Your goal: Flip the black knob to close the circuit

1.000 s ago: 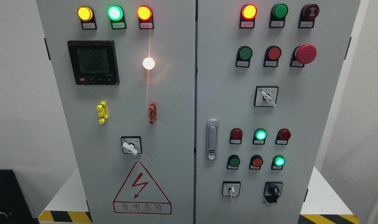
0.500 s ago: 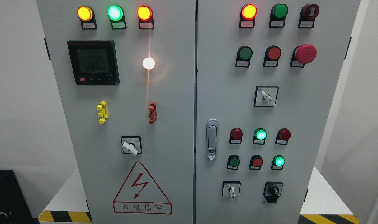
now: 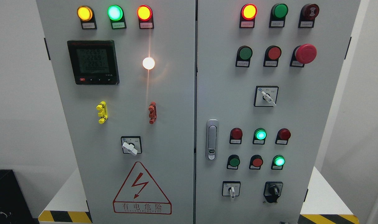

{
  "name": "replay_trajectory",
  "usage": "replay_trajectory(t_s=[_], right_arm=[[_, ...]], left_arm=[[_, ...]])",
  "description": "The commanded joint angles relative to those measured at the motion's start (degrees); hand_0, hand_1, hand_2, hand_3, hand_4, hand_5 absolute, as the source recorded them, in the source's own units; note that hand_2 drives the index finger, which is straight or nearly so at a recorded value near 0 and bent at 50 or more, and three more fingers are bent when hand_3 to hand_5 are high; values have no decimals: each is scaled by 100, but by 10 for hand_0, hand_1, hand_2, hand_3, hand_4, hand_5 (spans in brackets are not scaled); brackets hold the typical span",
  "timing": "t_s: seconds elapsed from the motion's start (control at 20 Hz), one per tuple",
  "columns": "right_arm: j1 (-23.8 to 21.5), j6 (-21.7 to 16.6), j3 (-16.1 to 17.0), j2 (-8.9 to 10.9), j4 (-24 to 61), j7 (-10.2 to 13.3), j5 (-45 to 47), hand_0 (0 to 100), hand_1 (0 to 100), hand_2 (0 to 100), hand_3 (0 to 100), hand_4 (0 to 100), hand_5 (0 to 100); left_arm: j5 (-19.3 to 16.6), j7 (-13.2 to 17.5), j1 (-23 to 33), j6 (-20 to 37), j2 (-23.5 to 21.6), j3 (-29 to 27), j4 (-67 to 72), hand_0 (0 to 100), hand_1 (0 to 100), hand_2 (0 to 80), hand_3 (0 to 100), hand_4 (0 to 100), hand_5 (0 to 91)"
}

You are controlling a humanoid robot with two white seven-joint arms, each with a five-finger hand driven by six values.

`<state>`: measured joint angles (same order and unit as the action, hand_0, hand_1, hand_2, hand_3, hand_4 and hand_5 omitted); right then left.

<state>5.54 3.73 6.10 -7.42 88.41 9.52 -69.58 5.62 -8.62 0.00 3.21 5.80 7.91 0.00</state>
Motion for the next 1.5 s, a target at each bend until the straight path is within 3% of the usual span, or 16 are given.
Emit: replay_trajectory(t_s=[0.0, 0.5, 1.45], right_arm=[[228, 48, 172, -23, 71, -73, -12, 0, 0, 821, 1000, 875, 869], [395, 216, 163, 3, 71, -187, -12, 0, 0, 883, 1000, 914, 906], [641, 418, 163, 30, 97, -460, -3, 0, 10, 889, 1000, 933, 931]], left_arm=[[0, 1, 132, 5, 0, 0, -167, 120, 556, 0, 0, 0, 0], [0, 1, 123, 5, 0, 0, -167, 120, 556, 0, 0, 0, 0], [0, 1, 132, 5, 0, 0, -167, 120, 556, 0, 0, 0, 0]])
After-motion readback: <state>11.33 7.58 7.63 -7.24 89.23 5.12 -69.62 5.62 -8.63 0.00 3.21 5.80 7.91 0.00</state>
